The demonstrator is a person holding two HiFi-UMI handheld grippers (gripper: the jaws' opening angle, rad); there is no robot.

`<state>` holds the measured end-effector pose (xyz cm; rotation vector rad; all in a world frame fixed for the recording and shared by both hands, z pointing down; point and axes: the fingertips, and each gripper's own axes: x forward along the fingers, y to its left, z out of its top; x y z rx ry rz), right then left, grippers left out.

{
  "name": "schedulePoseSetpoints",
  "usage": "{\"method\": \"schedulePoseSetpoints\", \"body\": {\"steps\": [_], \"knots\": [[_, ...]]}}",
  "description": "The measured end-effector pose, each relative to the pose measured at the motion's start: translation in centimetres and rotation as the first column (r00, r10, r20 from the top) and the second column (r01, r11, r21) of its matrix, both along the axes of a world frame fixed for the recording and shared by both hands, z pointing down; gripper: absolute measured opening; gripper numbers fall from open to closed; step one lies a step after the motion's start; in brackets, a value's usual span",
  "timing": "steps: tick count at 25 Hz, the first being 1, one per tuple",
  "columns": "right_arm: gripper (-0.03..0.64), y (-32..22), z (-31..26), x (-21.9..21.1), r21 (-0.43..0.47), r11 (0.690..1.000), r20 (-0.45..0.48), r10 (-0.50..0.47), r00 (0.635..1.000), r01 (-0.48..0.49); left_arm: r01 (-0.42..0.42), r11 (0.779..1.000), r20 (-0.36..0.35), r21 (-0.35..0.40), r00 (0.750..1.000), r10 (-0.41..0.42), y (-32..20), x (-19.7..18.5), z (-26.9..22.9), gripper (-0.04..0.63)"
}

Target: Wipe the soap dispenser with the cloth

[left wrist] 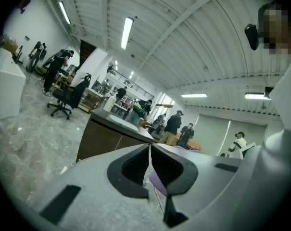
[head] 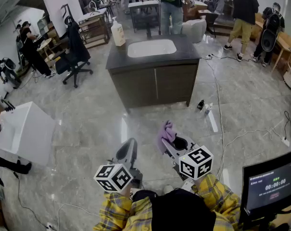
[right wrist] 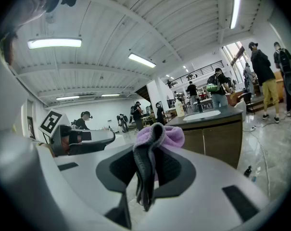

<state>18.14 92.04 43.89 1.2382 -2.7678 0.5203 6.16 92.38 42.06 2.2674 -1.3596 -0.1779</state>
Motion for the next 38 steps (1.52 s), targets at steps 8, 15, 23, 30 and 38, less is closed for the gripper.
{"method": "schedulePoseSetpoints", "body": {"steps": [8, 15, 23, 30, 38], "knots": [[0.08, -0.1, 0.3, -0.9, -0.012, 1.0, 0.018, -0.005, 1.0, 0.006, 0.004, 1.0, 0.001, -0.007, 1.0, -0.004, 0.0, -1.1, 0.5, 0.015], [0.08, -0.8, 0.2, -2.9, -0.017, 1.0, 0.017, -0.002, 1.0, 0.002, 0.003, 1.0, 0.002, -0.007, 1.0, -0.003, -0.4, -3.2, 0.2, 0.015], [0.08, -1.9, 0.1, -7.6, -0.033, 0.999, -0.006, -0.005, 1.0, 0.005, 0.004, 1.0, -0.018, -0.019, 1.0, -0.004, -1.8, -8.2, 0.2, 0.015], [0.08, -3.6, 0.3, -11.8, -0.041, 0.999, -0.011, 0.016, 1.0, -0.016, -0.011, 1.0, -0.027, -0.025, 1.0, 0.01, -3.5, -12.7, 0.5, 0.015], [0.08, -5.3, 1.1, -17.3, -0.051, 0.998, -0.012, 0.028, 1.0, -0.029, -0.027, 0.999, -0.028, -0.04, 0.999, 0.026, -5.4, -18.2, 1.4, 0.015]]}}
